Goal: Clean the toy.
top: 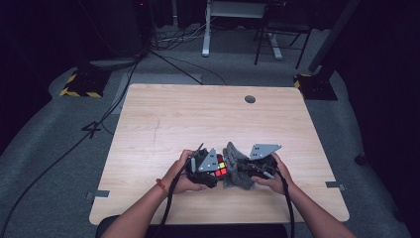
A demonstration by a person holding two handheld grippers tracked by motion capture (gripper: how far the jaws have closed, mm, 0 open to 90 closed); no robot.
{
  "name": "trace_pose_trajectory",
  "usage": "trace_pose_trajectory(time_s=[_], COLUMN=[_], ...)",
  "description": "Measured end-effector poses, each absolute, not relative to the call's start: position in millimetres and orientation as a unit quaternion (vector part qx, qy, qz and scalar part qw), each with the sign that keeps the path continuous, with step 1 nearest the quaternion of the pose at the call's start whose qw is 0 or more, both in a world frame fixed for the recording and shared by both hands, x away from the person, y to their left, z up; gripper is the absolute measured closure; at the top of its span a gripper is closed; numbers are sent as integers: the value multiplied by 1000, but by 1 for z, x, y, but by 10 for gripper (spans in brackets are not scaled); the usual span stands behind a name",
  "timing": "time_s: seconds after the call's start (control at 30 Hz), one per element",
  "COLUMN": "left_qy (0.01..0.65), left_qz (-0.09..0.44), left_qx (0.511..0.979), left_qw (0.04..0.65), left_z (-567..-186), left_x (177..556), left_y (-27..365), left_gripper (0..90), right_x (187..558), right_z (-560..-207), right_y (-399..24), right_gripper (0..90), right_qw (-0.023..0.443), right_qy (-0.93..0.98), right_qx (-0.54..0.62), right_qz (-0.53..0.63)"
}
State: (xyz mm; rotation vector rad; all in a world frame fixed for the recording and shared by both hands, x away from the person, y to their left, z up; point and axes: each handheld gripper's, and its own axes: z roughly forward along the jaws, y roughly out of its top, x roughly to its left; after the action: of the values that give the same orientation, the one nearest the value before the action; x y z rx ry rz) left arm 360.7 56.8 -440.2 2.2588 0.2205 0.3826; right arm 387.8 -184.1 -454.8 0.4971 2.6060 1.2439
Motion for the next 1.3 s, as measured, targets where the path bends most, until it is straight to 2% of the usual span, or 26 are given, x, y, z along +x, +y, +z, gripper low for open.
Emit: trace_pose_trajectory(time_s=[0.2, 0.3, 0.73, 0.97, 1.3], left_qy=[84, 81, 83, 78, 82], left_qz=[147, 149, 146, 141, 143], left_qx=[903, 903, 886, 885, 883], left_qw=[394, 394, 432, 437, 439], left_z=[-445, -444, -434, -435, -437], left_x=[361, 360, 359, 359, 360], left_y=[52, 52, 61, 61, 62], left_gripper=[335, 335, 335, 334, 328], right_x=[378, 374, 397, 396, 394], right_z=[-438, -435, -469, -467, -461], right_y=[-181, -178, -185, -186, -192], right_gripper=[764, 764, 763, 762, 765], right_qw=[99, 110, 82, 57, 57], right_qy=[865, 865, 894, 884, 868], right_qx=[143, 135, 187, 176, 175], right_qz=[472, 470, 398, 430, 462])
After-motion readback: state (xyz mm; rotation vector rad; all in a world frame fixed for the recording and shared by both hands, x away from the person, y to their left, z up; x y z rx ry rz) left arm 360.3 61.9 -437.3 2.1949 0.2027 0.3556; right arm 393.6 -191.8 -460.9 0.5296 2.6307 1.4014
